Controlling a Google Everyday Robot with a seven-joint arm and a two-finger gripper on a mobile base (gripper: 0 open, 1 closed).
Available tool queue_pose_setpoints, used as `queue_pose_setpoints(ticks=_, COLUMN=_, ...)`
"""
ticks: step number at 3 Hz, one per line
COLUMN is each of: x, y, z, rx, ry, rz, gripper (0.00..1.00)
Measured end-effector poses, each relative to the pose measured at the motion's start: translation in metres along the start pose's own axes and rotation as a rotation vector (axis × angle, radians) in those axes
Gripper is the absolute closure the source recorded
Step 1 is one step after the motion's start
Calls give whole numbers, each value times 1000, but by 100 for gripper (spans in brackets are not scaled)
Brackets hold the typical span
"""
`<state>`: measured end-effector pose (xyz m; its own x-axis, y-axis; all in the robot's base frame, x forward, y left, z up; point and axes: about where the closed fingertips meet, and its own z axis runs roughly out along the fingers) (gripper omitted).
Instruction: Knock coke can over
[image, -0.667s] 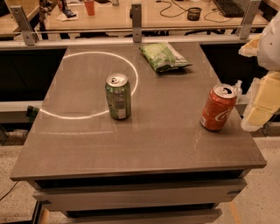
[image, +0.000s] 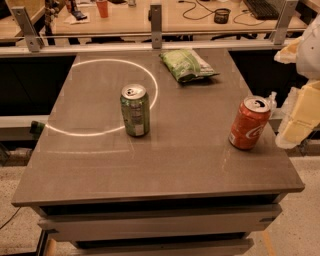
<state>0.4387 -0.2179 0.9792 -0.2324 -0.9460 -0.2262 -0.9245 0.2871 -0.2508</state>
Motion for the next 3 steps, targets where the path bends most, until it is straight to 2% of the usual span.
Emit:
queue_pose_setpoints(ticks=1, x=30, y=-13, z=2, rx=9, ry=-80, rz=103, gripper=0)
queue_pose_setpoints(ticks=2, x=68, y=-18, z=18, rx=14, ry=-264, rz=218, gripper=0)
queue_pose_setpoints(ticks=3, x=86, y=-22, z=37, rx=47, ry=-474, rz=236, gripper=0)
